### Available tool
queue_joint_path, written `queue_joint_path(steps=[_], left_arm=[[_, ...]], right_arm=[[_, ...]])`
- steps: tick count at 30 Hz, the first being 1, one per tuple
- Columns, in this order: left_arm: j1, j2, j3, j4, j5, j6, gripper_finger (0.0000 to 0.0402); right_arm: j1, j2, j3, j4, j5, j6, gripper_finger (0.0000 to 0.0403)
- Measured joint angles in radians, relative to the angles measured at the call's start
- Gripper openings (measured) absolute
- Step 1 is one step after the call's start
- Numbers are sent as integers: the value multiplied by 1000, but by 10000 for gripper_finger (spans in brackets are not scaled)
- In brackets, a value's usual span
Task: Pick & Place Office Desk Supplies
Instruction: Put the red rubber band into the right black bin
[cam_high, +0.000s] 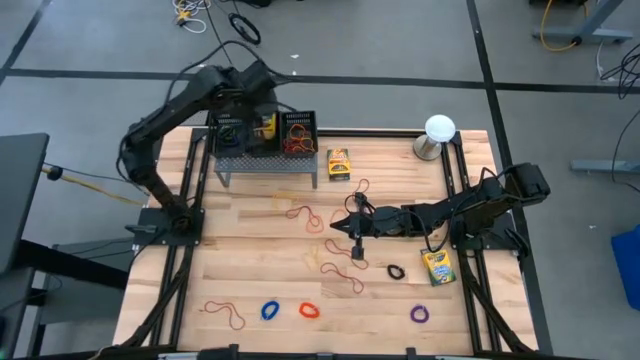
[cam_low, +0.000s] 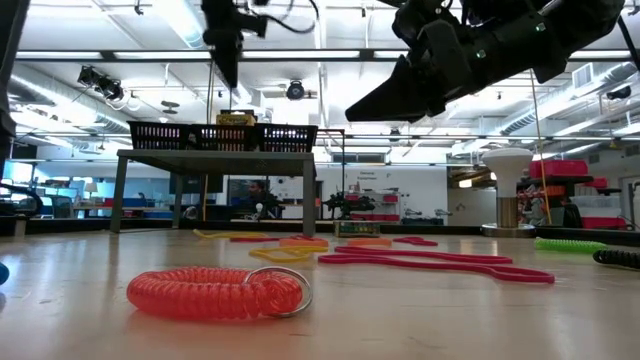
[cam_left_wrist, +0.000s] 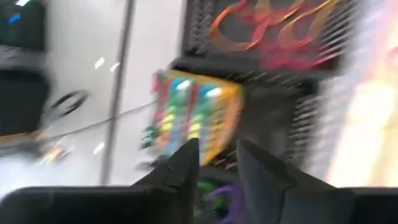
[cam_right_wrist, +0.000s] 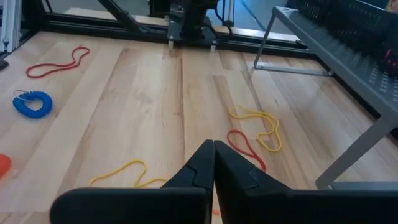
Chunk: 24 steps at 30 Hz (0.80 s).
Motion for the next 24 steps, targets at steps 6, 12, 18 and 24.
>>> queue_joint_path(steps=[6, 12, 18, 24], left_arm=[[-88, -196, -251, 264, 178, -51, 47], [-259, -428, -693, 687, 187, -114, 13], [-471, -554, -1108, 1187, 186, -241, 10], [-630, -482, -1424, 1604, 21, -357, 10]], right_arm=[[-6, 2, -22, 24, 13, -30, 10], [-2, 3, -97, 98, 28, 21, 4], [49, 3, -144, 93, 114, 104, 6], [127, 3, -162, 86, 182, 158, 6]])
